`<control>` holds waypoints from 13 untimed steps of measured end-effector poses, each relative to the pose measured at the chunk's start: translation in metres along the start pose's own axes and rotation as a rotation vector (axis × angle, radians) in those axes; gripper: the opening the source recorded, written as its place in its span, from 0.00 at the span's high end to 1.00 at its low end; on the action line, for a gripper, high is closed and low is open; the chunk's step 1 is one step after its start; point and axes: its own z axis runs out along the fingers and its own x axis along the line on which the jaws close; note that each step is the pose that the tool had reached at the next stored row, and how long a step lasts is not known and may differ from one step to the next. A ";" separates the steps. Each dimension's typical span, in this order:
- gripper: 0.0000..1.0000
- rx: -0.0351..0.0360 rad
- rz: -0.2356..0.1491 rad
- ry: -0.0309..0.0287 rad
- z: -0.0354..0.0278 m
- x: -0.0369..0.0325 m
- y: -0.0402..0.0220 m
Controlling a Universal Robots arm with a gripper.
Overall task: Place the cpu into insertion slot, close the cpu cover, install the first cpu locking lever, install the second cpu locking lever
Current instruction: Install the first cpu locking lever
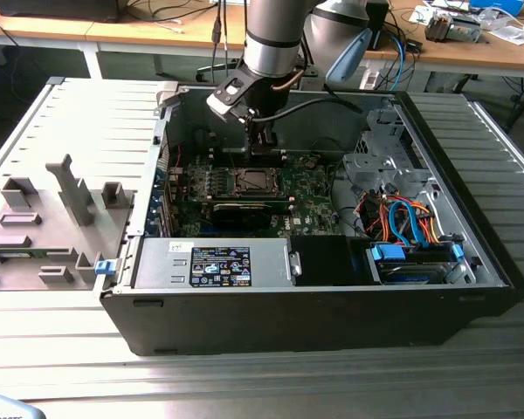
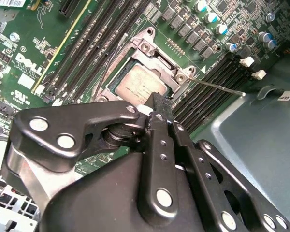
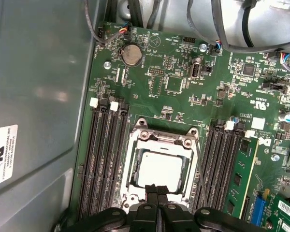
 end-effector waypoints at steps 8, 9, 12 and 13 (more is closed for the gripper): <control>0.89 0.0001 -0.042 -0.0030 0.0000 0.0000 0.0000; 0.89 0.0000 -0.048 -0.0034 0.0000 0.0000 0.0000; 0.89 0.0000 -0.059 -0.0041 0.0000 0.0000 0.0000; 0.89 0.0000 -0.064 -0.0045 0.0000 0.0000 0.0000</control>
